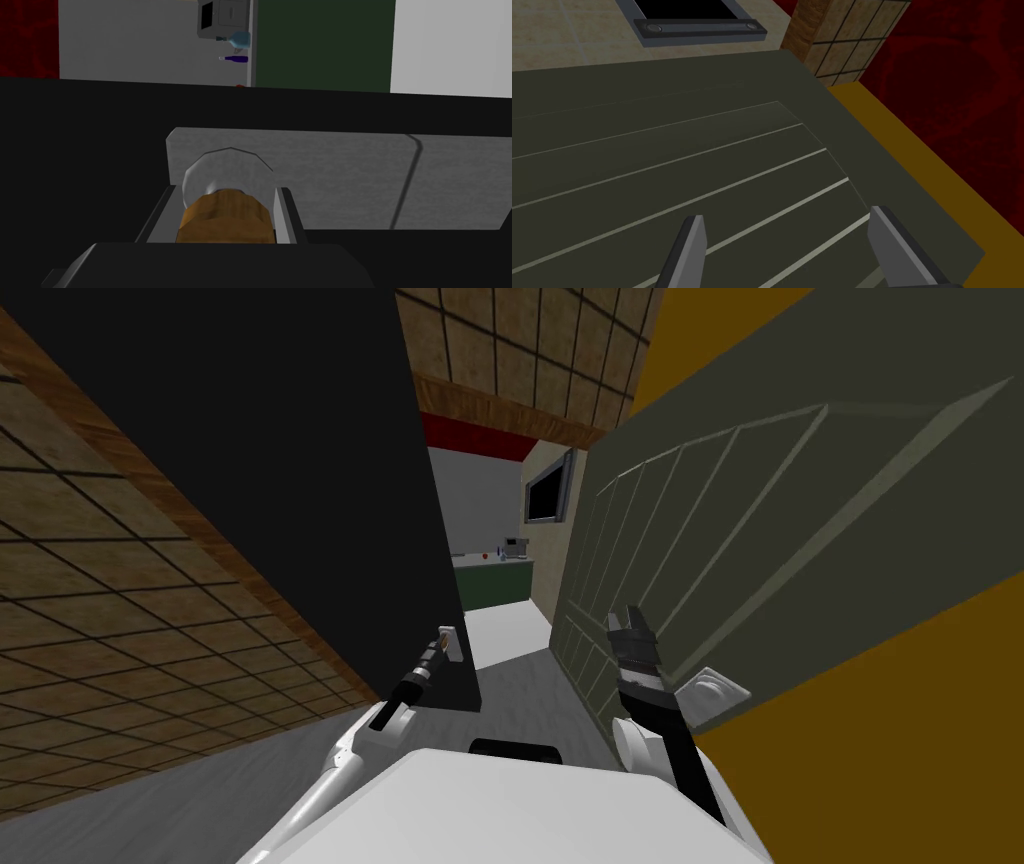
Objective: Pull the door open
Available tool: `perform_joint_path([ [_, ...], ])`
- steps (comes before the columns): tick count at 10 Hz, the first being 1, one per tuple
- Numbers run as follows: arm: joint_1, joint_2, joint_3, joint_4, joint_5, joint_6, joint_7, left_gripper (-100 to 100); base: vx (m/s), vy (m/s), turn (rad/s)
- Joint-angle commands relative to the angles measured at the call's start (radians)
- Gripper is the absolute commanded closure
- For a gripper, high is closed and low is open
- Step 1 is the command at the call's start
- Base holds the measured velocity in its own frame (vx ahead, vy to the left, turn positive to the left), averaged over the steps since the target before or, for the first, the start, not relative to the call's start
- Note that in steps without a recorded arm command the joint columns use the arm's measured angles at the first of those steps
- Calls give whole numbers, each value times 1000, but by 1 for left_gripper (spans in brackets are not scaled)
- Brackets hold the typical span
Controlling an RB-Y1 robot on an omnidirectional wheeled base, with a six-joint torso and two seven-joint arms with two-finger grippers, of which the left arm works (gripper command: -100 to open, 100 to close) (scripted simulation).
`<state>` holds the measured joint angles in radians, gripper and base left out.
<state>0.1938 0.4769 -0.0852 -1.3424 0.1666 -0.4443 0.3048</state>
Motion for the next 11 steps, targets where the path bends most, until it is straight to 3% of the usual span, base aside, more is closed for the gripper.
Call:
perform_joint_path([
  [1,18,20,-11,-11,2,-16,15,100,-233,128,-124],
  [2,12,11,-10,-7,1,-10,9,100,-101,51,-44],
  [3,32,32,-26,-12,2,-32,25,100,-144,70,-149],
  [5,45,51,-33,-16,4,-50,36,100,-201,64,-125],
  [6,59,72,-42,-20,6,-70,50,100,-248,92,-177],
  [10,97,127,-66,-32,11,-122,84,100,-239,113,-138],
  [11,93,115,-67,-30,8,-113,76,100,-98,44,-28],
])
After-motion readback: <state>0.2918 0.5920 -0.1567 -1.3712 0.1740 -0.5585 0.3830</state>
